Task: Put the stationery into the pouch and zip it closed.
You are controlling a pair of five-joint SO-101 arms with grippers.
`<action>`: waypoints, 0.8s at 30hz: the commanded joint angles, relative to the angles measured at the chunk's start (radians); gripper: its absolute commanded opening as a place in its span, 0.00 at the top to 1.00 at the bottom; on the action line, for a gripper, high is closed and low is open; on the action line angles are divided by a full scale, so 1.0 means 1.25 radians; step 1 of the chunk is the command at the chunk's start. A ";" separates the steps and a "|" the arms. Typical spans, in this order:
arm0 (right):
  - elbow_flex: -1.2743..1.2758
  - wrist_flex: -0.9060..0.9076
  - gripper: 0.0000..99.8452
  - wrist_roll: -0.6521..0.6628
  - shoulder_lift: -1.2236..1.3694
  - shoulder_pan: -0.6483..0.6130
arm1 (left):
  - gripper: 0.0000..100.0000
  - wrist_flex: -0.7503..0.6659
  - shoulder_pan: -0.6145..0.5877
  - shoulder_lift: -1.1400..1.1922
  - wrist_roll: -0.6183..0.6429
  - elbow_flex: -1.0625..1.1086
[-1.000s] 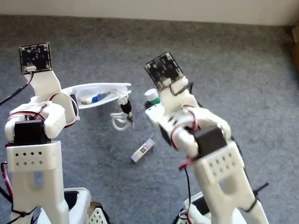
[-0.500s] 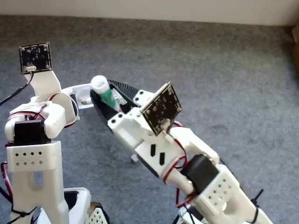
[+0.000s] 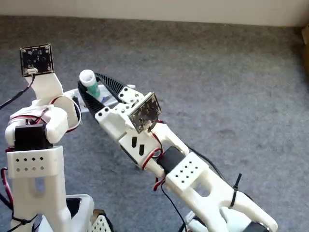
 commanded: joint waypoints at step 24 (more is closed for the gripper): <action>0.023 0.161 0.99 0.102 -0.004 0.068 | 0.99 -0.010 -0.008 0.002 0.004 -0.029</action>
